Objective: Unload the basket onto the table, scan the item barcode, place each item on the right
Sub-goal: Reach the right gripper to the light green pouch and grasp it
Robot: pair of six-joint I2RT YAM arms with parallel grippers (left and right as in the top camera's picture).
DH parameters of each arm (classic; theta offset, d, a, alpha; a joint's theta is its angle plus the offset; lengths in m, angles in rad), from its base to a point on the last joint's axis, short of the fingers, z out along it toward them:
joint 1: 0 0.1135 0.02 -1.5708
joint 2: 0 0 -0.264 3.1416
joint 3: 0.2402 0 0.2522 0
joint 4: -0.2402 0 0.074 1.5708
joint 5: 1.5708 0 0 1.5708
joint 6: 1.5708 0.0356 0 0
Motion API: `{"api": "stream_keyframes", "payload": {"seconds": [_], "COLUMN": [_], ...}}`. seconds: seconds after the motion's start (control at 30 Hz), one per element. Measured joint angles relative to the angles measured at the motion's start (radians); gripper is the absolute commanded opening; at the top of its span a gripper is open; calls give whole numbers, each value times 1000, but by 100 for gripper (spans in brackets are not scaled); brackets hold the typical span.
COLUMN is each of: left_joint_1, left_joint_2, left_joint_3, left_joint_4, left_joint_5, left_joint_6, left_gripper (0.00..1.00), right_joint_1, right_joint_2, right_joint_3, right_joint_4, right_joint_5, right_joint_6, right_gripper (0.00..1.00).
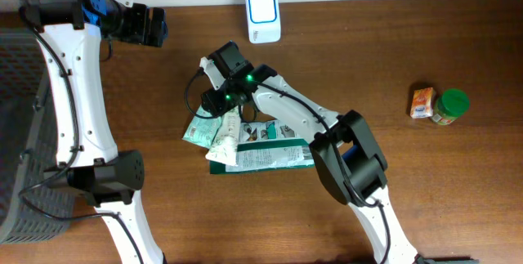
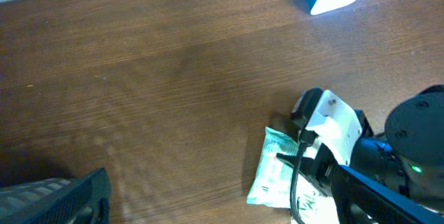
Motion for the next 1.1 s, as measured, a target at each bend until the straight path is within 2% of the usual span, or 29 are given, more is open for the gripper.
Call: {"api": "stream_keyframes", "payload": {"seconds": [0.17,0.3,0.57,0.63,0.7,0.77,0.8,0.97,1.1], "left_joint_1": [0,0,0,0,0,0,0,0,0], "left_joint_2": [0,0,0,0,0,0,0,0,0], "left_joint_3": [0,0,0,0,0,0,0,0,0], "left_joint_4": [0,0,0,0,0,0,0,0,0], "left_joint_5": [0,0,0,0,0,0,0,0,0], "left_joint_6": [0,0,0,0,0,0,0,0,0], "left_gripper": [99,99,99,99,99,99,99,99,99], "right_joint_1": [-20,-19,-19,-20,-23,-25,-26,-36,-84], "right_joint_2": [5,31,53,60,63,73,75,75,56], "right_joint_3": [0,2,2,0,0,0,0,0,2], "right_joint_4": [4,-82,-75,-25,2,5,7,0,-97], "right_joint_5": [-26,-166,-228,-235,-239,-245,-251,-279,-325], "right_joint_6": [-49,-51,14,58,104,141,146,169,166], "right_gripper": [54,54,53,46,33,12,6,4,4]}}
